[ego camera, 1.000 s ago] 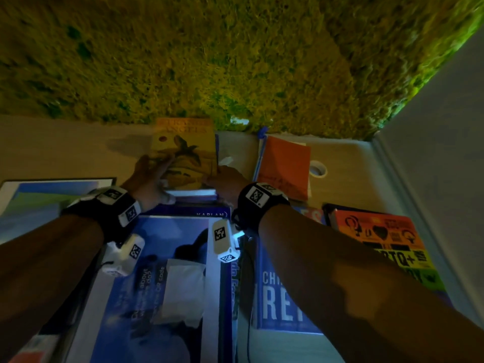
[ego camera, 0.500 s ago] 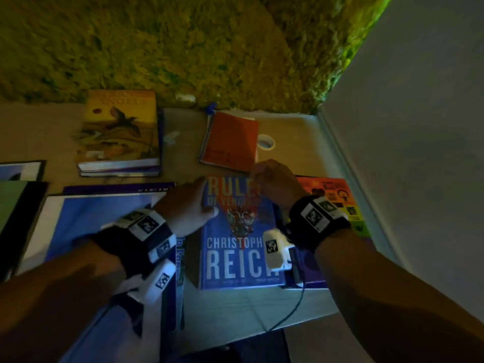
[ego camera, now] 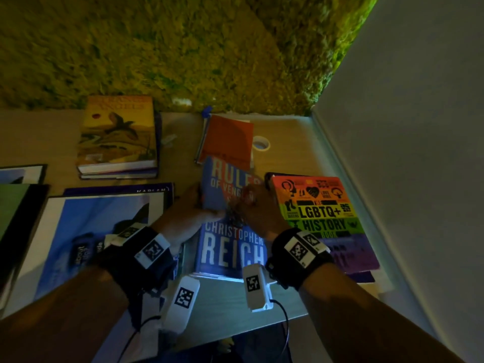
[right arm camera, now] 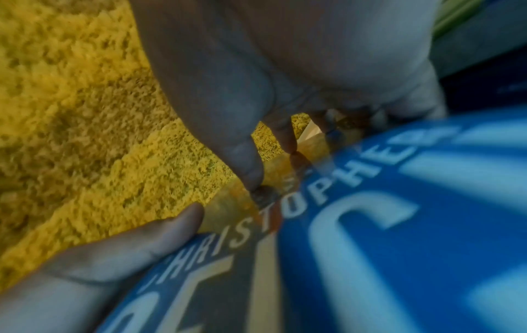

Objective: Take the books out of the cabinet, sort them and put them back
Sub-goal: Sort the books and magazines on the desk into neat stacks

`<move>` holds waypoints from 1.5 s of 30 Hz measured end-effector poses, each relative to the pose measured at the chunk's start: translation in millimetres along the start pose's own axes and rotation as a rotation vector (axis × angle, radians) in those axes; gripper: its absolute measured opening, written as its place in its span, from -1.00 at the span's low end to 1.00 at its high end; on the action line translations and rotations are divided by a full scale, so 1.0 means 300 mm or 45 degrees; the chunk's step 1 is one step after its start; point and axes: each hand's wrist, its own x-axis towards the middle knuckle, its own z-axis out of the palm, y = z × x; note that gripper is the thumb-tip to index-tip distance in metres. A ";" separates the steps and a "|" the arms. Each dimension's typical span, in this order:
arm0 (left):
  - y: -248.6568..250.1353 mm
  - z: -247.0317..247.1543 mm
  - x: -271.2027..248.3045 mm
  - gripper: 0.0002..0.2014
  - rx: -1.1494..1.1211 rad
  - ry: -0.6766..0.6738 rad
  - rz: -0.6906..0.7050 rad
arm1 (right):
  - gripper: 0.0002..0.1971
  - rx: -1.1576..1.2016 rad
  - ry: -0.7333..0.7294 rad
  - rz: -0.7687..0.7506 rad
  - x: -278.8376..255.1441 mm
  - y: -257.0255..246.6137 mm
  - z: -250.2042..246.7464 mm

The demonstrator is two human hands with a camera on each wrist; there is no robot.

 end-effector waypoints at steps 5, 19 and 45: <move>0.012 -0.081 -0.028 -0.25 -0.059 0.033 0.169 | -0.67 0.198 -0.041 -0.127 -0.030 -0.074 0.018; 0.201 -0.579 -0.039 -0.29 0.022 0.489 0.264 | -0.63 0.722 -0.480 0.191 0.162 -0.410 0.323; 0.133 -0.826 0.209 -0.03 0.412 0.542 0.047 | -0.80 0.006 -0.419 -0.116 0.405 -0.512 0.508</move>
